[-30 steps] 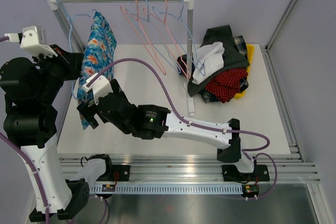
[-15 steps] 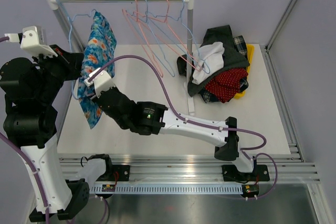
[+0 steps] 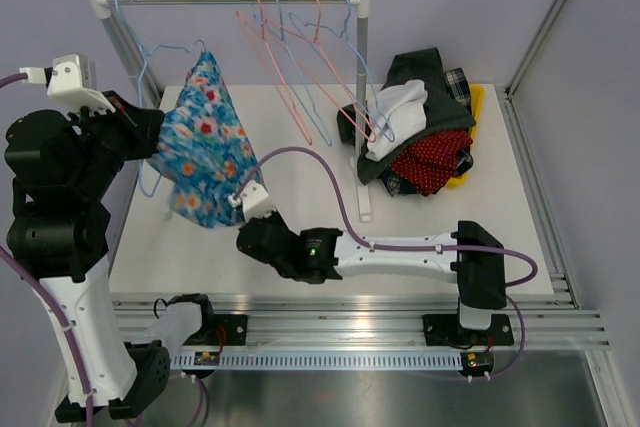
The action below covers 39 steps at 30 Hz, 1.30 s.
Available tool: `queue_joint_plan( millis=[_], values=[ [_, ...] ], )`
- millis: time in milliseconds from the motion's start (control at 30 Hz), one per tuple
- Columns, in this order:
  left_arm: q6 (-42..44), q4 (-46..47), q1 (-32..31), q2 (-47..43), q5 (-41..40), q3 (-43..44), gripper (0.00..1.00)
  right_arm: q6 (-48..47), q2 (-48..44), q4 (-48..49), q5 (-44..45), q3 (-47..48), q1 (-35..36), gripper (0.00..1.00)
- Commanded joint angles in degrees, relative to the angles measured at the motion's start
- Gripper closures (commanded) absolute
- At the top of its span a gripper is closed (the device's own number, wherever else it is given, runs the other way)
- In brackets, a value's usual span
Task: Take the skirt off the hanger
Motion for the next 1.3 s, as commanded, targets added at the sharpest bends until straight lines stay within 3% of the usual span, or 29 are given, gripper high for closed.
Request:
queue_joint_plan(
  millis=[0, 233, 467, 700, 767, 833, 867, 933, 1033, 1267],
  values=[
    [1.4, 9.0, 0.0, -0.5, -0.4, 3.2, 1.00, 12.3, -3.8, -0.5, 0.6, -11.2, 1.7, 1.00],
    [1.4, 8.9, 0.0, -0.5, -1.0, 3.2, 1.00, 18.7, -6.6, -8.7, 9.5, -15.1, 5.2, 1.00],
    [2.1, 8.8, -0.2, -1.7, -1.8, 1.0, 1.00, 15.2, -25.8, -19.6, 27.8, -14.2, 5.2, 1.00],
    [2.1, 8.9, -0.2, -1.8, -1.9, 0.3, 1.00, -9.6, -45.2, -9.0, 35.3, -16.4, 5.1, 1.00],
    [1.8, 9.2, -0.3, -1.8, -1.7, -0.3, 1.00, -17.0, -50.1, 0.7, 37.4, -17.6, 4.9, 1.00],
    [1.5, 9.8, -0.2, -1.9, -1.4, -1.2, 1.00, -31.1, -52.1, 10.4, 36.8, -19.6, 4.1, 1.00],
    [1.4, 10.2, -0.2, -1.9, -1.3, -1.4, 1.00, -34.2, -52.5, 15.7, 36.1, -19.5, 2.3, 1.00],
    [1.4, 10.3, -0.2, -1.9, -1.3, -1.8, 1.00, -37.6, -51.4, 15.5, 32.4, -16.1, -1.3, 1.00],
    [1.8, 10.4, -0.2, -1.5, -1.7, -1.9, 1.00, -35.2, -45.5, 4.4, 24.5, -8.1, -11.5, 1.00],
    [2.8, 10.8, -0.2, -0.8, -2.5, -3.3, 1.00, -33.2, -32.6, -2.0, 6.4, 9.8, -39.4, 1.00]
  ],
)
